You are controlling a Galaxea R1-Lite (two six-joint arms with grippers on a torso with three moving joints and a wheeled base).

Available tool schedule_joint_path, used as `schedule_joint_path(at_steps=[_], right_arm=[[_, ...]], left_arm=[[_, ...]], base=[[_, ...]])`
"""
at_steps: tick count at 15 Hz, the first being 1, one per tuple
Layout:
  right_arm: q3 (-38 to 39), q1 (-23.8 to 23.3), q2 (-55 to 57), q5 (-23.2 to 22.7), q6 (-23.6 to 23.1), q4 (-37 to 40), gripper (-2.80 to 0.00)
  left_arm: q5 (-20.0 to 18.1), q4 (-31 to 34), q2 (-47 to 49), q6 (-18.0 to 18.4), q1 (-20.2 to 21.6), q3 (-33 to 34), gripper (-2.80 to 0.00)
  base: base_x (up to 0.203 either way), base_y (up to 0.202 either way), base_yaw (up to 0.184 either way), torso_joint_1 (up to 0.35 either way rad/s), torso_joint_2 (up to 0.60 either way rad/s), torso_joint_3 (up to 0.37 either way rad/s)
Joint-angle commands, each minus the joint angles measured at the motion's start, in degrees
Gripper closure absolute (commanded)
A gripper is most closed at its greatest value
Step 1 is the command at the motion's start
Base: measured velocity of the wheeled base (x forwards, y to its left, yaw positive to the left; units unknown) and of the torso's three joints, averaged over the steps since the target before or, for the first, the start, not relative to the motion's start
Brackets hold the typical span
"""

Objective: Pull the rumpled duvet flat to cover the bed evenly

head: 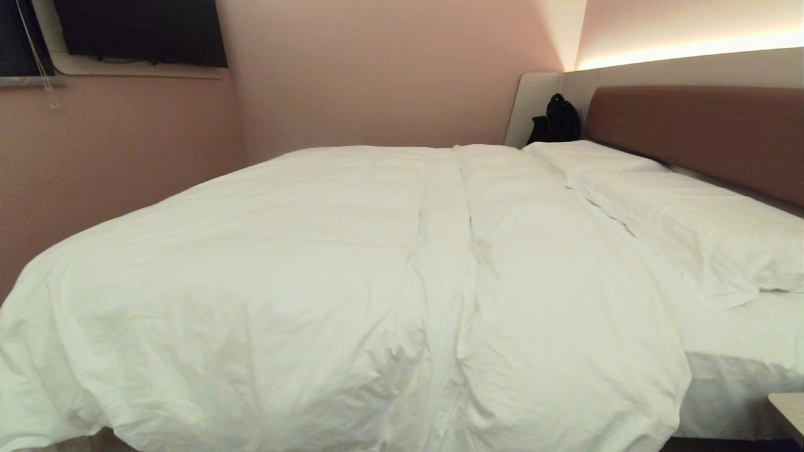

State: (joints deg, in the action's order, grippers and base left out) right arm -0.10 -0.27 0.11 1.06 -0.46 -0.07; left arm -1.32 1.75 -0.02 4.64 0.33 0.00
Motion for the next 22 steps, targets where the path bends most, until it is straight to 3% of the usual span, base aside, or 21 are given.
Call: schedule_joint_path(at_steps=[1, 10, 19, 22], right_arm=[[0.10, 0.00, -0.02, 0.08, 1.87, -0.19, 0.00], [0.10, 0.00, -0.02, 0.08, 1.87, -0.19, 0.00], [0.10, 0.00, -0.02, 0.08, 1.87, -0.19, 0.00], [0.10, 0.00, -0.02, 0.08, 1.87, -0.19, 0.00]], left_arm=[[0.00, 0.01, 0.02, 0.02, 0.02, 0.00, 0.00], [0.26, 0.19, 0.02, 0.19, 0.02, 0.00, 0.00], [0.00, 0.19, 0.02, 0.19, 0.02, 0.00, 0.00], [0.09, 0.10, 0.02, 0.02, 0.02, 0.00, 0.00]], base=[[0.000, 0.000, 0.000, 0.000, 0.00, 0.000], [0.000, 0.000, 0.000, 0.000, 0.00, 0.000], [-0.178, 0.000, 0.000, 0.001, 0.00, 0.002], [-0.032, 0.000, 0.000, -0.002, 0.00, 0.002]])
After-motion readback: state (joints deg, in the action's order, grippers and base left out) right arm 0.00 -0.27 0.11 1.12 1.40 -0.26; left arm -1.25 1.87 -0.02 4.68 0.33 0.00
